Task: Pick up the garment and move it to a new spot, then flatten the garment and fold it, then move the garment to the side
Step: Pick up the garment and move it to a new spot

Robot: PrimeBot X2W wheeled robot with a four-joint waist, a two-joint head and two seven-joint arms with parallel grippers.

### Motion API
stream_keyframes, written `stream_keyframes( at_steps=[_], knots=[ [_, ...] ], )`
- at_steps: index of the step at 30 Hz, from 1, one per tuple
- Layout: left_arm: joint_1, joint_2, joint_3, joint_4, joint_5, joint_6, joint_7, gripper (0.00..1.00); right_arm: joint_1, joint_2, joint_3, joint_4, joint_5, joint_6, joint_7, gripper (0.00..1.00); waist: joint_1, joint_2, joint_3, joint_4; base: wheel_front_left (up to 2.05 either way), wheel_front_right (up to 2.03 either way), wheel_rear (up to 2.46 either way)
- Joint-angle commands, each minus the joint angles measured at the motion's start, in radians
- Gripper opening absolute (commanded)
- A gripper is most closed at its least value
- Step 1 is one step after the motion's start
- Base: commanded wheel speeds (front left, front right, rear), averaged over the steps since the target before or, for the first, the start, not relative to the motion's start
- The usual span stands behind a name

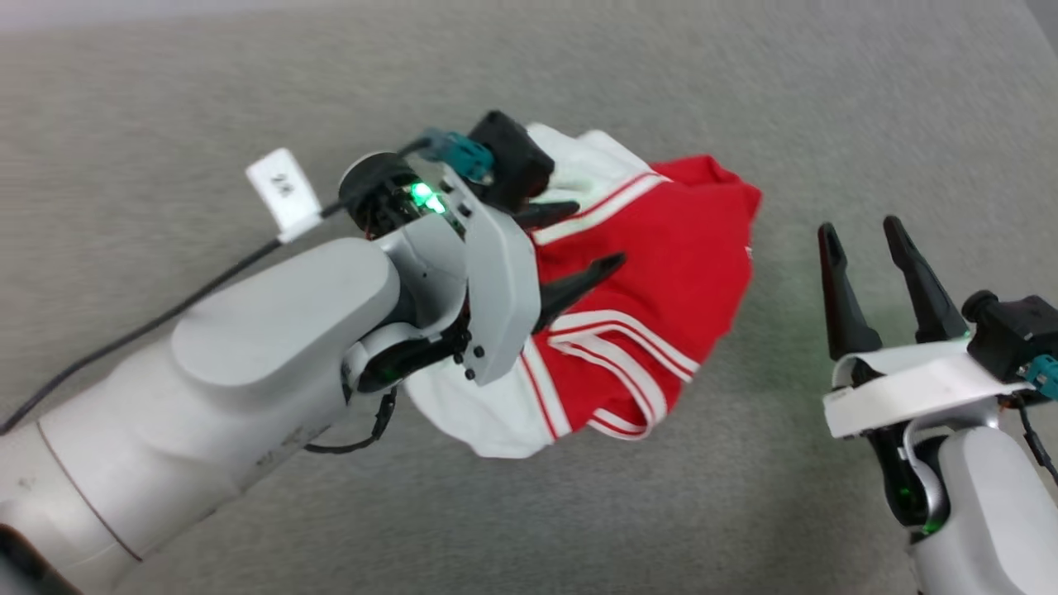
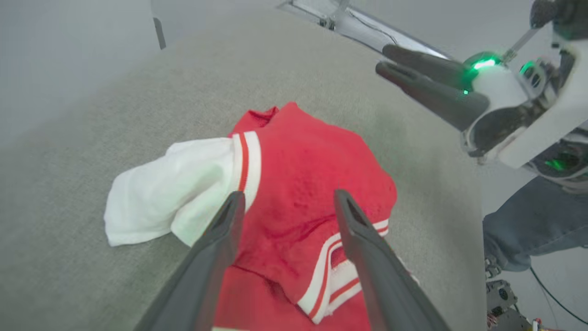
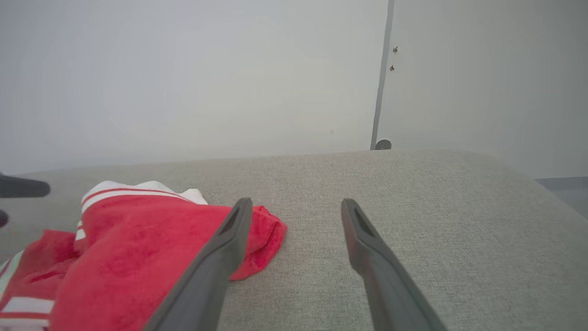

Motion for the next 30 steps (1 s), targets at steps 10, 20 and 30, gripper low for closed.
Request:
stream_keyframes(
  at_steps=[10, 20, 30],
  knots=[
    [0.205, 0.029, 0.001, 0.130, -0.193, 0.002, -0.336, 1.00, 0.091, -0.093, 0.006, 0.048, -0.012, 0.000, 0.014, 1.00, 0.0000, 0.0000, -0.228, 0.221, 0.00, 0.00, 0.00],
    [0.524, 0.041, 0.207, 0.269, -0.254, 0.002, -0.497, 1.00, 0.228, -0.146, -0.075, -0.008, -0.009, 0.000, 0.063, 1.00, 0.0000, 0.0000, -0.284, 0.303, 0.00, 0.00, 0.00],
    [0.863, 0.023, 0.648, 0.237, 0.063, 0.010, -0.495, 1.00, 0.360, -0.135, -0.132, -0.090, -0.018, 0.000, 0.108, 1.00, 0.0000, 0.0000, -0.355, 0.291, 0.00, 0.00, 0.00]
  ],
)
